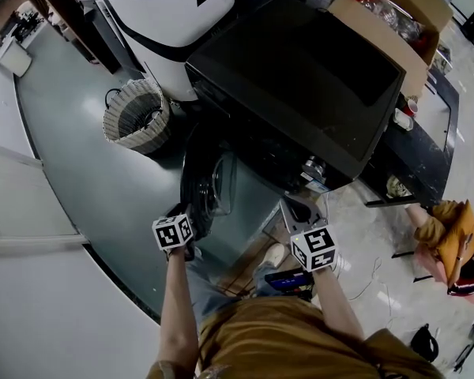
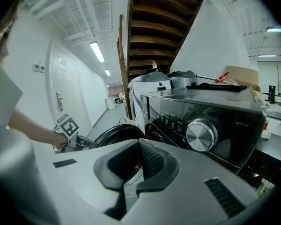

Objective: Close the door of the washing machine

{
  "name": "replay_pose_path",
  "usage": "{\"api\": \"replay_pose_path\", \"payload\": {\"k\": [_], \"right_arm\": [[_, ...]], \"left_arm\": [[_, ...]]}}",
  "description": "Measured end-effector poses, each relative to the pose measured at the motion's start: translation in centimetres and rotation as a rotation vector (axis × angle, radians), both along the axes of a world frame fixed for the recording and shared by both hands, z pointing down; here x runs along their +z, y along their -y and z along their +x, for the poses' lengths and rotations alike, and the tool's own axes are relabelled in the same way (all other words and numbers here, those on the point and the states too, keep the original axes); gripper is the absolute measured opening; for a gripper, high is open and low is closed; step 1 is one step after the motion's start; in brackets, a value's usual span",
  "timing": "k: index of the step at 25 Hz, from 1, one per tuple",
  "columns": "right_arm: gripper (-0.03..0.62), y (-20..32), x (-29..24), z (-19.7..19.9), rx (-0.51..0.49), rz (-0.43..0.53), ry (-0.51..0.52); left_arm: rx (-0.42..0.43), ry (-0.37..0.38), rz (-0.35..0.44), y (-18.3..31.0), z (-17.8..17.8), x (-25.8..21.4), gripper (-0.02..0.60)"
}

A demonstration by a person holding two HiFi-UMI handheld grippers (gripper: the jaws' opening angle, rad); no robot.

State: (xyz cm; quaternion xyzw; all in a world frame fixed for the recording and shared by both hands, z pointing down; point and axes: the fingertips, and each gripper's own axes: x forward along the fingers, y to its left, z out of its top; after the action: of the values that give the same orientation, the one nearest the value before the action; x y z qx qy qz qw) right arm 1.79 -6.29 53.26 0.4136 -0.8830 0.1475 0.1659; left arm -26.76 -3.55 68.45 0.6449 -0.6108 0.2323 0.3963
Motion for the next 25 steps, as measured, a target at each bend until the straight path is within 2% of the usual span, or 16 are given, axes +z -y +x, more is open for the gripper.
{"api": "replay_pose_path", "payload": {"k": [13, 25], "right_arm": [[0.012, 0.0, 0.6, 2.5, 0.047, -0.016, 0.004], [0.012, -0.4, 1.8, 4.6, 0.076, -0.038, 0.0]], "left_arm": [[0.063, 0.019, -0.035, -0.2, 3.5, -0.2, 0.14], [0.085, 0.01, -0.05, 0.0, 5.7, 0.0, 0.137]]}}
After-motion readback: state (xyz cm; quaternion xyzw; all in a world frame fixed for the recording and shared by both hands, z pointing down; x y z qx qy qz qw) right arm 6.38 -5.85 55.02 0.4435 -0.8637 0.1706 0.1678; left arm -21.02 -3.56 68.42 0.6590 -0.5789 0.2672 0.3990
